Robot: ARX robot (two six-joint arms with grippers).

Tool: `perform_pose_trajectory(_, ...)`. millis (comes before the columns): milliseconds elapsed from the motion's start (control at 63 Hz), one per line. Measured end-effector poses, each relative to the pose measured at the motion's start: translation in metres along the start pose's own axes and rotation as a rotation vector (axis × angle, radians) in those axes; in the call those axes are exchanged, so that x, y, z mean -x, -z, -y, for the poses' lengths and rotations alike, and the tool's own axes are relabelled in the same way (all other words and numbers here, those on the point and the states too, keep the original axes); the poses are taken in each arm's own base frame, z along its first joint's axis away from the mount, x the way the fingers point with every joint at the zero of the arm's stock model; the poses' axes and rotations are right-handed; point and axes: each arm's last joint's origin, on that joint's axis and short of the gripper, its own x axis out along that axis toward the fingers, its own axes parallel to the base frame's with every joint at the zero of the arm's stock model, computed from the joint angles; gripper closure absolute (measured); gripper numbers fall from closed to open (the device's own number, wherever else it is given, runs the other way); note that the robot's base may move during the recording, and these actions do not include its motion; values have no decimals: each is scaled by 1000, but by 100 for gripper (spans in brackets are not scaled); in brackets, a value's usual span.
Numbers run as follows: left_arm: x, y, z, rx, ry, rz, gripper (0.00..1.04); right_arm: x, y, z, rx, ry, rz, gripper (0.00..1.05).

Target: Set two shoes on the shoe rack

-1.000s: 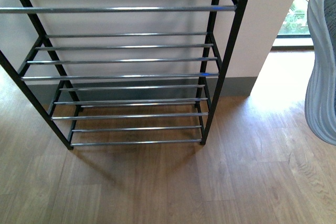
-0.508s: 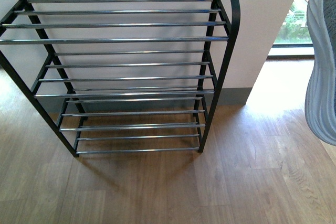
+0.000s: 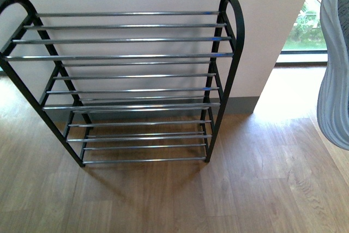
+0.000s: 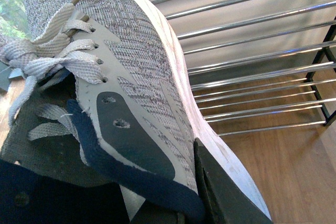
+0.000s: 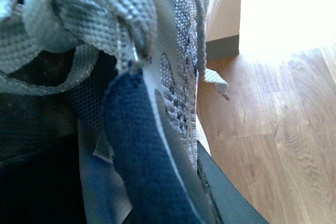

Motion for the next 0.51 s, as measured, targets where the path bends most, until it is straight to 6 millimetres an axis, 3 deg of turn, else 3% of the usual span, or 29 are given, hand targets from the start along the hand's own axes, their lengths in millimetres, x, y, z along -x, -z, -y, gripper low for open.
perform_pose_trajectory(508, 0, 0, 0, 0, -2, 0, 103, 0, 0, 0, 0, 0, 1, 102)
